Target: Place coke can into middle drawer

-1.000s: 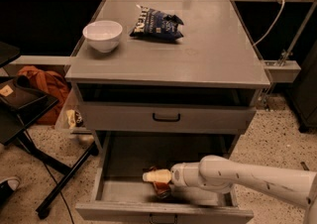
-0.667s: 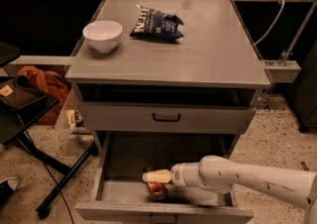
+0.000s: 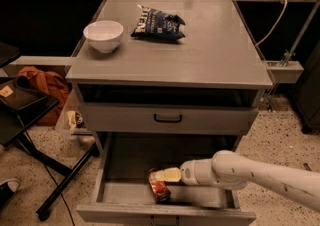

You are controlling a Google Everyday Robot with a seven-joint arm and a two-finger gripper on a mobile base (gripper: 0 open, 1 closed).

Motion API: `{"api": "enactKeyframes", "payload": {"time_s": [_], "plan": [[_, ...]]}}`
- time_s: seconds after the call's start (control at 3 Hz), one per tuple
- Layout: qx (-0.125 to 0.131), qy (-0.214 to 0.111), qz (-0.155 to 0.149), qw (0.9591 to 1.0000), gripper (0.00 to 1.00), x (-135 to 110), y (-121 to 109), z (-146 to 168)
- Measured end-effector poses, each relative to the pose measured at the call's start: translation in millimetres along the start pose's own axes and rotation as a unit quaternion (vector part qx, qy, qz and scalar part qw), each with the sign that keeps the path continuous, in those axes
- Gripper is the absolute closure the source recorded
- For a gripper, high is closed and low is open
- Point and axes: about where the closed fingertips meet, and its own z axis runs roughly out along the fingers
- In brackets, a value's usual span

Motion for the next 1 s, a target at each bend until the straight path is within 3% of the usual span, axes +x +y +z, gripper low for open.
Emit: {"api": "enactKeyframes", "payload": {"time_s": [0.67,1.0], "plan": [[0.04,0.013,-0.047,0.998,0.0,-13.7,30.5,-103.0],[0.043,0.013,-0.056,0.9974,0.0,-19.6,36.4,-110.0]]}}
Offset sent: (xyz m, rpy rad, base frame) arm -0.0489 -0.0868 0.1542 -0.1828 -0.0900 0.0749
